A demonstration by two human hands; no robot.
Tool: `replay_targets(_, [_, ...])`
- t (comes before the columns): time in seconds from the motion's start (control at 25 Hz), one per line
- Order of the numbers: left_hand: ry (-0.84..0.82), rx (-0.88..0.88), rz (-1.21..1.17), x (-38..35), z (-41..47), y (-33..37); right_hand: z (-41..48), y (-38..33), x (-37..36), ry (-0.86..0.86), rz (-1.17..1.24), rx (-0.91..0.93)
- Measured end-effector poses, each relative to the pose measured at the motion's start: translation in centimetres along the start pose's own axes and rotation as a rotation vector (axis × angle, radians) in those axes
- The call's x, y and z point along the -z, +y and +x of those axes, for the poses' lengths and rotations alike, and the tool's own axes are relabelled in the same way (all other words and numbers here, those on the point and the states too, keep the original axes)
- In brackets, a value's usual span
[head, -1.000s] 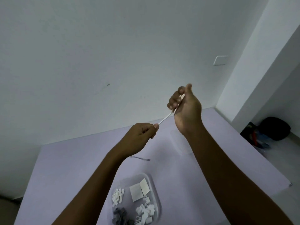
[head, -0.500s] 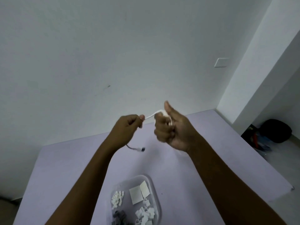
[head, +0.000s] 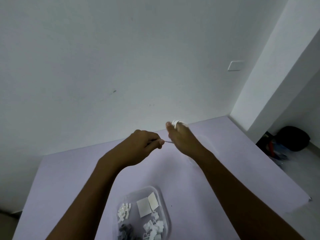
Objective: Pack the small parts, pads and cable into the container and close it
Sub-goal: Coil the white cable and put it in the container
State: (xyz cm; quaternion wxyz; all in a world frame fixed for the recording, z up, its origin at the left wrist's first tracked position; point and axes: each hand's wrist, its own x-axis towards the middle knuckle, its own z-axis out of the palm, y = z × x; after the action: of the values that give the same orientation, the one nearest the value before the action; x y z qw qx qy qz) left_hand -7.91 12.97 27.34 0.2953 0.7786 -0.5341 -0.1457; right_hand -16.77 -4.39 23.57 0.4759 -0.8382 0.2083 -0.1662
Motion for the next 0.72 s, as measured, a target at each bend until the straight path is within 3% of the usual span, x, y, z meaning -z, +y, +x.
replay_targets(0.12, [0.022,-0.059,0.000,0.7,0.1,-0.5,-1.2,-0.1,0.4,-0.438,-0.042,-0.201])
replay_targets(0.24, [0.107,-0.165,-0.024,1.1,0.4,-1.1,-1.7,-0.7,1.3,-0.605,0.307,-0.336])
replay_targets(0.4, [0.199,-0.249,-0.036,0.2,0.6,-1.2,-2.2,-0.6,1.7,-0.893,0.774,-0.386])
replay_targets(0.56, [0.264,-0.226,-0.076,-1.1,0.6,-0.7,-2.7,-1.1,1.5,-0.936,0.931,-0.369])
replay_targets(0.72, [0.052,-0.168,-0.418,-0.8,0.0,0.1,-2.8,-1.6,2.2,-0.932,0.961,-0.343])
